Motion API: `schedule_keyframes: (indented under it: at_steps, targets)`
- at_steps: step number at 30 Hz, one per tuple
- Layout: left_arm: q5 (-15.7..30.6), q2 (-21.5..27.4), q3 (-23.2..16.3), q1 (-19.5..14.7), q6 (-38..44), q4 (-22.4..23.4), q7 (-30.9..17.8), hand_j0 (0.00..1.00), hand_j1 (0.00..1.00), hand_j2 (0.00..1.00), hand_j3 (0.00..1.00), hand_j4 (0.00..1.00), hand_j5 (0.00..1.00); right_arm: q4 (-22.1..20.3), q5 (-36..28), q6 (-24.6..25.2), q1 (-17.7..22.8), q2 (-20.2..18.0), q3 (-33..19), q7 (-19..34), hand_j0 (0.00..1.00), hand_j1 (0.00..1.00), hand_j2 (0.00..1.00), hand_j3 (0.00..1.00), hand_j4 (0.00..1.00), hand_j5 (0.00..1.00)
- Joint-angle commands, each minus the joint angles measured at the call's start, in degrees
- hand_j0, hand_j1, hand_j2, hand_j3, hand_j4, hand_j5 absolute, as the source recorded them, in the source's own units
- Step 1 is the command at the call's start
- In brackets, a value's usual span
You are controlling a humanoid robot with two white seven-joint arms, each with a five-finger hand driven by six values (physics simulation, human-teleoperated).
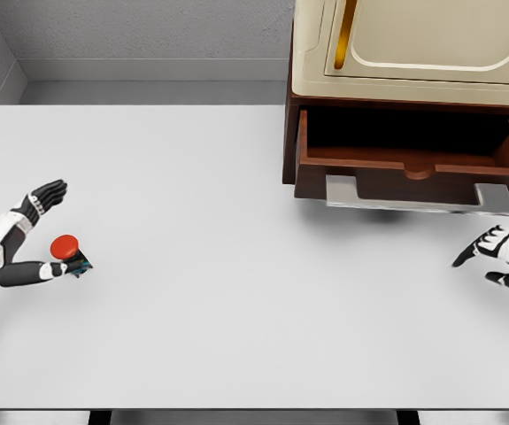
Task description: Put the switch into the drawer with left arm, and close the drawer with right arm
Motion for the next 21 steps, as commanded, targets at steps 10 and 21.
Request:
schedule_keyframes:
  at_steps: [10,21]
  targets:
    - [-0.2,-0.5,-2.7,-0.7,0.2,4.4,-0.1,0.99,0.99,0.99,0.99,0.99,0.99,-0.4,-0.2,0.1,0.0,-1.5,0.0,-0.2,0.64,0.64,0.64,0.64,0.64,0.64]
    - [-1.2,0.0,-3.9,-1.6,-0.4,6.6,-0.2,1.0,1.0,1.0,1.0,1.0,1.0,-0.5,-0.3,0.1,0.0,-2.5,0.0,-0.3,0.64,0.64,0.64,0.64,0.64,0.64]
